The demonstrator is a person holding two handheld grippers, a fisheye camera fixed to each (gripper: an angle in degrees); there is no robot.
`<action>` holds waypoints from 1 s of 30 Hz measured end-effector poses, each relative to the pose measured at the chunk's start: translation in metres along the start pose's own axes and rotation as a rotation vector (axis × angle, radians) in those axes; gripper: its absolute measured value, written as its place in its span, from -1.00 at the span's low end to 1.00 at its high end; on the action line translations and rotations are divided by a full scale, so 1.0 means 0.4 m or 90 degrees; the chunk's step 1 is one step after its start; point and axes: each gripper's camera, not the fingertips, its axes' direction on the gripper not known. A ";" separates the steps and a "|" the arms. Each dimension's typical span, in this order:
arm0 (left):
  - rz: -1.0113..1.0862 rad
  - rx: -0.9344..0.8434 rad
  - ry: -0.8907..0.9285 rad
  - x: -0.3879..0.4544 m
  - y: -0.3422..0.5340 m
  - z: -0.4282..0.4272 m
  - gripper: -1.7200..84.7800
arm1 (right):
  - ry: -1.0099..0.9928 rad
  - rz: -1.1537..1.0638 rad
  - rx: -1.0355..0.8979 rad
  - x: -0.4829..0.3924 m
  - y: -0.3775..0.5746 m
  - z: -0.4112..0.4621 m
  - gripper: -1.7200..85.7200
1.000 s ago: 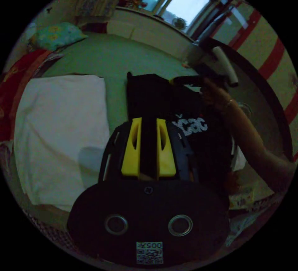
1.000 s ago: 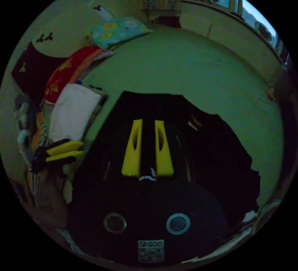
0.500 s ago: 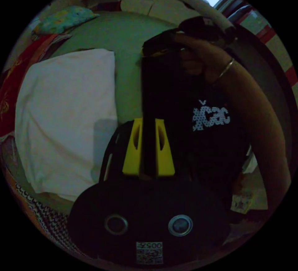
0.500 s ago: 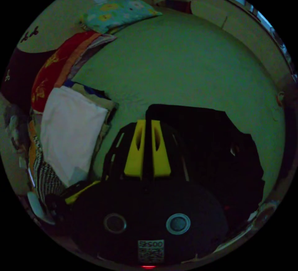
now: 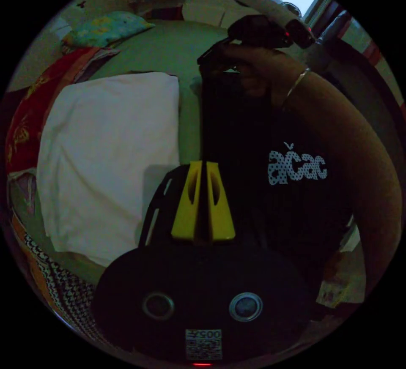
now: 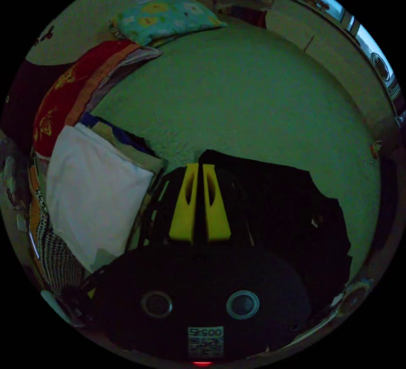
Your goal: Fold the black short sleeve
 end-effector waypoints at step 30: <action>0.108 -0.029 0.004 0.407 -0.138 0.324 -0.97 | -0.062 -0.020 0.022 0.361 0.351 -0.147 -0.98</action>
